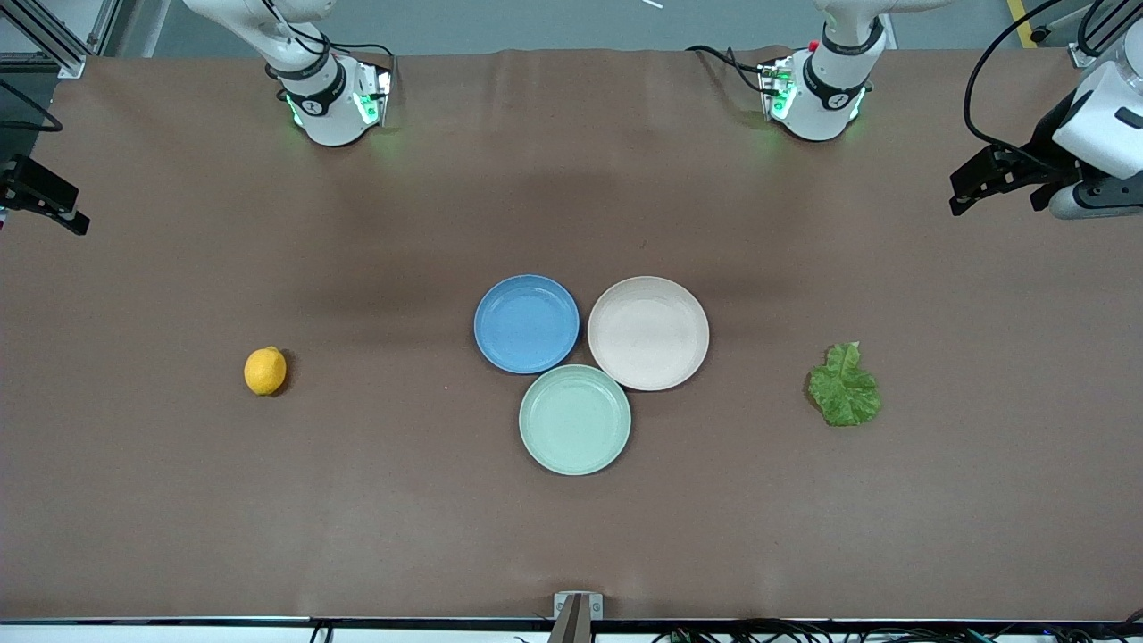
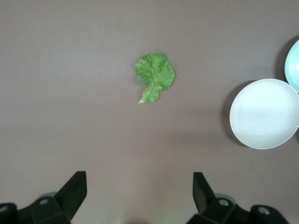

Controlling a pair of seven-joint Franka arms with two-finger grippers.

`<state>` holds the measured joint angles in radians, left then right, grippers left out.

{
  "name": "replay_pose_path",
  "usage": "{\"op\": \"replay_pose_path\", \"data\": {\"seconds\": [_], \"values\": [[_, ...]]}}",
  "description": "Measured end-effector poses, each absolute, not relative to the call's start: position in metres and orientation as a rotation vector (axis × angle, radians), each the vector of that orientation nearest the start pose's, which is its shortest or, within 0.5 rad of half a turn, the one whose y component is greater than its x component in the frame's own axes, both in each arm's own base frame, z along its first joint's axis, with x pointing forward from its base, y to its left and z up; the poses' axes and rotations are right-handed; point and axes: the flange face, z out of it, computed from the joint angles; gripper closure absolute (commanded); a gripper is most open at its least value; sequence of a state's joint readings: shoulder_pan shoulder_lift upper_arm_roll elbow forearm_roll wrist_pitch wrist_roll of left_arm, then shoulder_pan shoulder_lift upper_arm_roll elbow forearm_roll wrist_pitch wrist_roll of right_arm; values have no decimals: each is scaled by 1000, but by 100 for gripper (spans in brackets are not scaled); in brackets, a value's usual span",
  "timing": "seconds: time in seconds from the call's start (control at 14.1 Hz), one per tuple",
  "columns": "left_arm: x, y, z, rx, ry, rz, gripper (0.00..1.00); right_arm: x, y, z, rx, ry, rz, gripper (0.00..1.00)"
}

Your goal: Pick lemon and lettuce from plates

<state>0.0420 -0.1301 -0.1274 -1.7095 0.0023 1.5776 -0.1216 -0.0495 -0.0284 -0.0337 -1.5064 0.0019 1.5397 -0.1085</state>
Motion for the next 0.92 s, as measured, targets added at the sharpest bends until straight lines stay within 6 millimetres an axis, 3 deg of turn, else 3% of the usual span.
{"op": "replay_pose_path", "data": {"seconds": [0.57,0.92], "values": [[513,-49,632,-3123,-54,-18,0,541,-45,668,-3143,-40,-97,0],[512,-60,632,-3121,-25,-18,0,541,-45,668,-3143,-39,-97,0]]}}
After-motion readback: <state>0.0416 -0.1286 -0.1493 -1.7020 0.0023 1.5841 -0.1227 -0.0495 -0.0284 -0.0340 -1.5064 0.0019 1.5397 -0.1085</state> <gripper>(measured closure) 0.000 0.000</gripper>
